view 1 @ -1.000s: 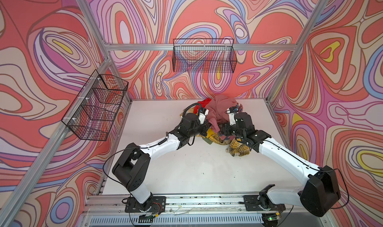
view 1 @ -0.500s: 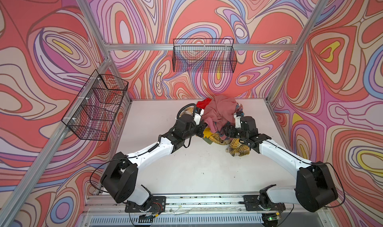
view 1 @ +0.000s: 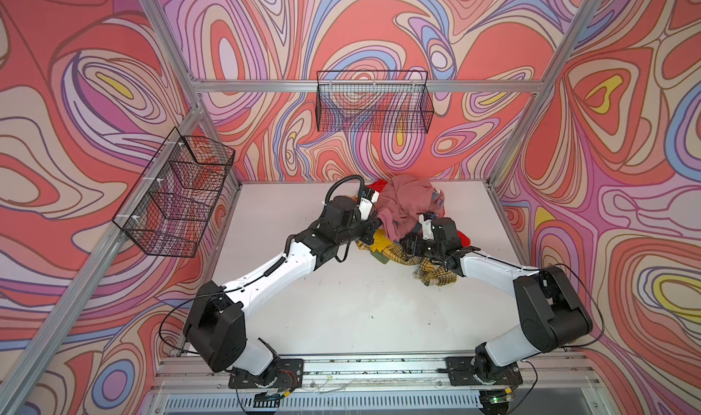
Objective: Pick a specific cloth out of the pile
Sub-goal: 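Lift the pink ribbed top high with the left gripper, pulling it free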
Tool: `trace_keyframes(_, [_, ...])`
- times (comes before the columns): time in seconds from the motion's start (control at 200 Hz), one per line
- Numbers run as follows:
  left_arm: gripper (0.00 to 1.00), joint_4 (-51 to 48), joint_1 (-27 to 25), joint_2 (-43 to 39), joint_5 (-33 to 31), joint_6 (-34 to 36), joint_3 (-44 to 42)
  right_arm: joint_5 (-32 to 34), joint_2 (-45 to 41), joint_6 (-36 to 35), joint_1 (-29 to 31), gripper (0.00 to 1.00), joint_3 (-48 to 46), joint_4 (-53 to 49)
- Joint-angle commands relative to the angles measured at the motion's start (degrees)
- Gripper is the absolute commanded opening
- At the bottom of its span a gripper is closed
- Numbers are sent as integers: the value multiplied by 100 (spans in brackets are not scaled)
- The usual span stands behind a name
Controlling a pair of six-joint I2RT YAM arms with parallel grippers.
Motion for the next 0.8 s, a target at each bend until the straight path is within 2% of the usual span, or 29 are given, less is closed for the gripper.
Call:
trace_keyframes(0.0, [0,-701,-6,-283,-242,437,452,54,119,139,-88,73,29,231])
trace_keyframes(0.386, [0,-1447,-6,103,-174,735,2170,429,256,315,-185,73,-130,416])
trace_keyframes(0.716, [0,-1640,-6,9,-657,822,2761,517,215,289,-198,74,-210,368])
trace_keyframes(0.796, [0,-1693,-6,-114,-975,874,2787,563,205,311,-199,75,-212,350])
